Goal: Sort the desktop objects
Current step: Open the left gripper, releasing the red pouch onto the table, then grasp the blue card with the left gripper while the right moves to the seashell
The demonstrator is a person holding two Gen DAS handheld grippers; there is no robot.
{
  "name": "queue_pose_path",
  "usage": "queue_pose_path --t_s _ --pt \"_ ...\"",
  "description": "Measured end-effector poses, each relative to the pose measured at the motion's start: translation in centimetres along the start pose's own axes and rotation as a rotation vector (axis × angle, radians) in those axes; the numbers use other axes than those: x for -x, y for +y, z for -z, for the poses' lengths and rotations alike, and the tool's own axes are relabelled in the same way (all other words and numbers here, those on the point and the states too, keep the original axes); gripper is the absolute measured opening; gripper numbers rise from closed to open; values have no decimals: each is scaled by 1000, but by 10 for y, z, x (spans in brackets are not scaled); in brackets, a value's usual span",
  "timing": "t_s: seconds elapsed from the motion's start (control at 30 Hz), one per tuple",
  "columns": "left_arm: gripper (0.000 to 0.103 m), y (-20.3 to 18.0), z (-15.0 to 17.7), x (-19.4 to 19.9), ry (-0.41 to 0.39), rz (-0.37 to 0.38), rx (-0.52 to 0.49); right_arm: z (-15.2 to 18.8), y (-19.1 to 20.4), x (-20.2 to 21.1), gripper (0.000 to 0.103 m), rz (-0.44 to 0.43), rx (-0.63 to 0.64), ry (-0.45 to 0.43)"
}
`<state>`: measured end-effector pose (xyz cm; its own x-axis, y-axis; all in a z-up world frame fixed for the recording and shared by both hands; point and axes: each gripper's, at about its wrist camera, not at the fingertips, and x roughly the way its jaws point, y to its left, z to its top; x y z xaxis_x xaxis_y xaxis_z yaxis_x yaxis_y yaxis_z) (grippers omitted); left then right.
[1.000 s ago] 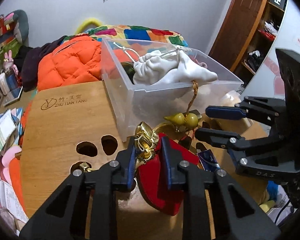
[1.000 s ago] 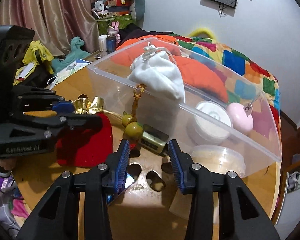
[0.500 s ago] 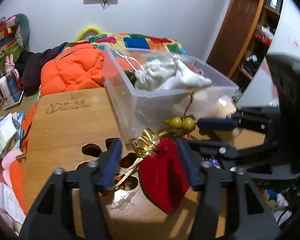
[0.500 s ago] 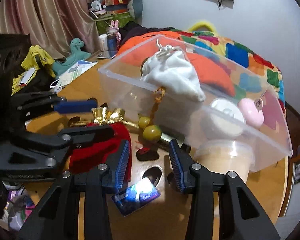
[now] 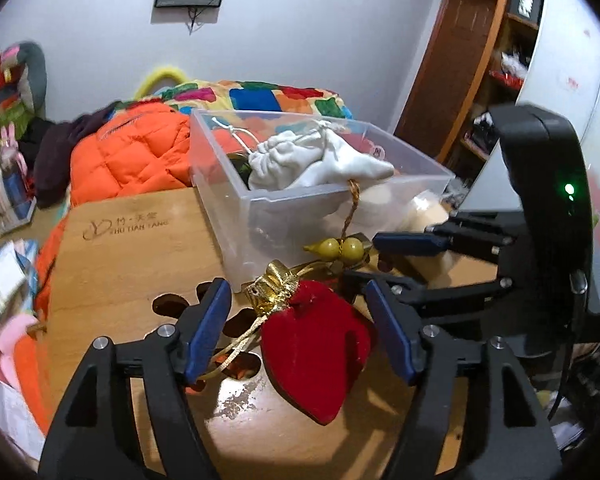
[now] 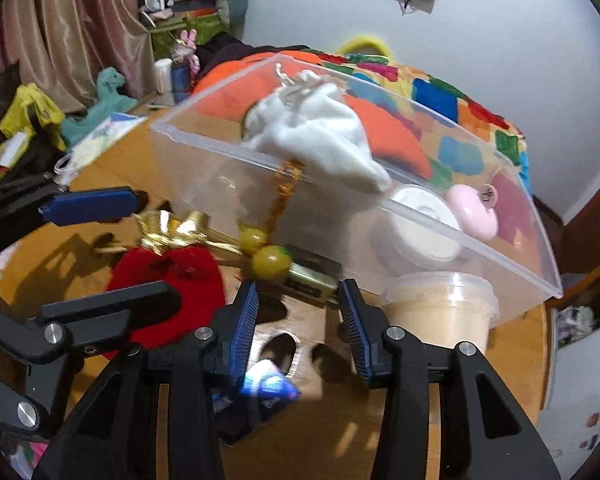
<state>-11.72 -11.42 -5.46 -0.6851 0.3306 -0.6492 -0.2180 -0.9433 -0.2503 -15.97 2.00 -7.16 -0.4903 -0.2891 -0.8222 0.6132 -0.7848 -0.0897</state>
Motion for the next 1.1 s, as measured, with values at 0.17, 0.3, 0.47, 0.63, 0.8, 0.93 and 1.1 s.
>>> queue_pose_path --t_s 0.17,0.3,0.47,0.63,0.8,0.93,1.1 --pt "73 6 -1 1 -8 12 29 1 2 -4 42 46 16 6" --pt "73 2 0 0 -8 7 3 4 -1 -9 42 109 50 21" --pt "73 -4 1 -3 5 -7 -26 17 -37 17 40 -72 -105 1" --pt "73 -9 0 -7 24 -34 -53 35 -66 56 41 -83 -152 -81" --pt "73 -19 -4 -2 7 -58 -76 51 -90 62 43 -39 -168 -86" --pt "73 -37 -3 -4 25 -68 -94 58 -106 66 55 -46 -184 -118" --pt "73 -66 -2 -15 52 -96 -142 70 -131 62 60 -49 -206 -128"
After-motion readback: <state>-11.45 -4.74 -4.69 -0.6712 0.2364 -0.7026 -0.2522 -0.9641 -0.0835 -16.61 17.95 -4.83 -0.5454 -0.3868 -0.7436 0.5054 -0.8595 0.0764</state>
